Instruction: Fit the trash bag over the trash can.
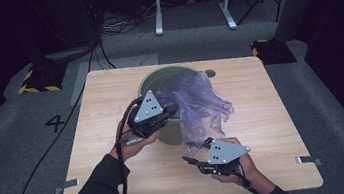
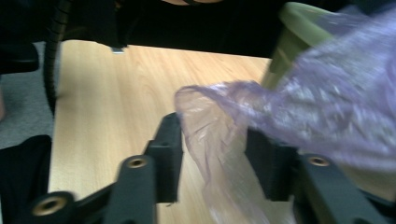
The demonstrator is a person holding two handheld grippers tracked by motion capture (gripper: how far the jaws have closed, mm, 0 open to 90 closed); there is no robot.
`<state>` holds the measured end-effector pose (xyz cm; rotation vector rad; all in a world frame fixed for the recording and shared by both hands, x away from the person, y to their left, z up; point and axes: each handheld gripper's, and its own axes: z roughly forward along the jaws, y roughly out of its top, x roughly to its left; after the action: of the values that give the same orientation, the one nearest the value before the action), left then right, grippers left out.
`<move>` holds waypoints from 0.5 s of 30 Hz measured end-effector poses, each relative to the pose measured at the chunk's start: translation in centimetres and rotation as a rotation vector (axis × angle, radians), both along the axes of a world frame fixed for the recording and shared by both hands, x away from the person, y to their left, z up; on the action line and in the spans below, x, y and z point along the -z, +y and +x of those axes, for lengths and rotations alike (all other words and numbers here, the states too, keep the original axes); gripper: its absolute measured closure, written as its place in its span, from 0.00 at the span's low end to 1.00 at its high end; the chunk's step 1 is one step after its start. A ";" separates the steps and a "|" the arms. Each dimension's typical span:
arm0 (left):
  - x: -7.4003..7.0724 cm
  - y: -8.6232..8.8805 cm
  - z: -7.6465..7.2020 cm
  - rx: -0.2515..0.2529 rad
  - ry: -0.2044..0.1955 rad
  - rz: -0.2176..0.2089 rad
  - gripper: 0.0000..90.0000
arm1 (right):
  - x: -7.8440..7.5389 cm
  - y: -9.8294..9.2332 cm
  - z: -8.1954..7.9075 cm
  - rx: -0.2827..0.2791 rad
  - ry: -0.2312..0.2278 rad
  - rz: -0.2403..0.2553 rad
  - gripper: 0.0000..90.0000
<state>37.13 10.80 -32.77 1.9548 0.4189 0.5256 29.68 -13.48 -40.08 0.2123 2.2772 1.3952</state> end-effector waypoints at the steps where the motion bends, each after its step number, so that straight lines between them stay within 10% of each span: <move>1: 0.0 0.3 0.0 0.001 0.002 -0.006 1.00 | -0.1 -0.3 -0.1 0.006 0.002 0.003 0.58; 3: -0.1 0.8 0.0 -0.001 0.017 -0.038 0.99 | -0.2 -1.0 -0.3 0.026 -0.001 0.013 0.52; 10: -0.5 -0.4 -2.3 0.069 0.014 -0.053 0.38 | -0.1 -2.9 -0.7 0.054 0.018 0.029 0.53; 15: 0.2 -2.8 -3.7 0.127 0.020 -0.028 0.23 | 0.7 -2.4 -0.6 0.049 0.041 0.009 0.53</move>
<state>33.42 8.00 -32.95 1.9459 0.3108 0.4174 29.10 -15.85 -40.78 0.3007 2.2837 1.3879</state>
